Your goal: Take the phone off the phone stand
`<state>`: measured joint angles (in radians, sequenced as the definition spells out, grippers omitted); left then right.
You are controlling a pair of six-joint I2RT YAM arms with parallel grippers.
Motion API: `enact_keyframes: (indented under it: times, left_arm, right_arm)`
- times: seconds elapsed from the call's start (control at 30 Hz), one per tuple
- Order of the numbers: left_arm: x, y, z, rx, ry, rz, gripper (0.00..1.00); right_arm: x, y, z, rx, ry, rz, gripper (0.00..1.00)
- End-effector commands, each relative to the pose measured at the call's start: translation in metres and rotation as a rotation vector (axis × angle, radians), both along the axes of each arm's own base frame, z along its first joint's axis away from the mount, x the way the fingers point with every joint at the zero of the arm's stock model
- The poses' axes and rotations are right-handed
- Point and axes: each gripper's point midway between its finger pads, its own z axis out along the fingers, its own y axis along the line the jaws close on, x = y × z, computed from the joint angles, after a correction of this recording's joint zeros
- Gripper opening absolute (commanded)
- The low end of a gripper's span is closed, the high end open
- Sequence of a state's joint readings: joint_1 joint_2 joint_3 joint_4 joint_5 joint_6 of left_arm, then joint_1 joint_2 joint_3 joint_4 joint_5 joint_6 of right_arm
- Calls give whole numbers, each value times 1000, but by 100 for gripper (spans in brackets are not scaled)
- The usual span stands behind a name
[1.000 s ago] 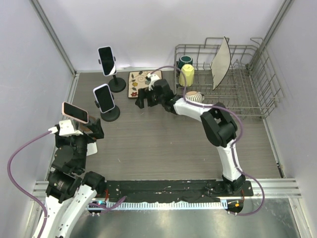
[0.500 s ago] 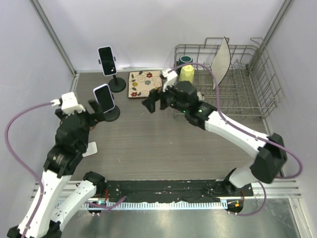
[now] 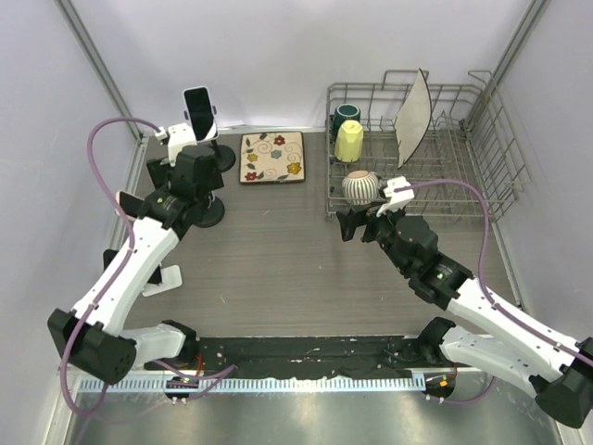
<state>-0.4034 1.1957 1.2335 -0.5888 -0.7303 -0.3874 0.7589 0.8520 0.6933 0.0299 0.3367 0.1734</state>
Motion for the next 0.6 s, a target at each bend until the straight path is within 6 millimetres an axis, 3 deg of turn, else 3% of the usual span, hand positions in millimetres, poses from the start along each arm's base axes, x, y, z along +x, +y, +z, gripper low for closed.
enact_keyframes:
  times: [0.0,0.2,0.57]
  left_arm:
    - [21,21,39,43,-134,172,100]
    - [47,17,33,77,-141,213,100]
    - [73,12,13,109,-129,259,100]
  right_arm:
    - [2,-16,14,76,-66,-83,97]
    - [2,-14,9,66,-55,-77,97]
    - [3,-14,4,58,-49,-80,97]
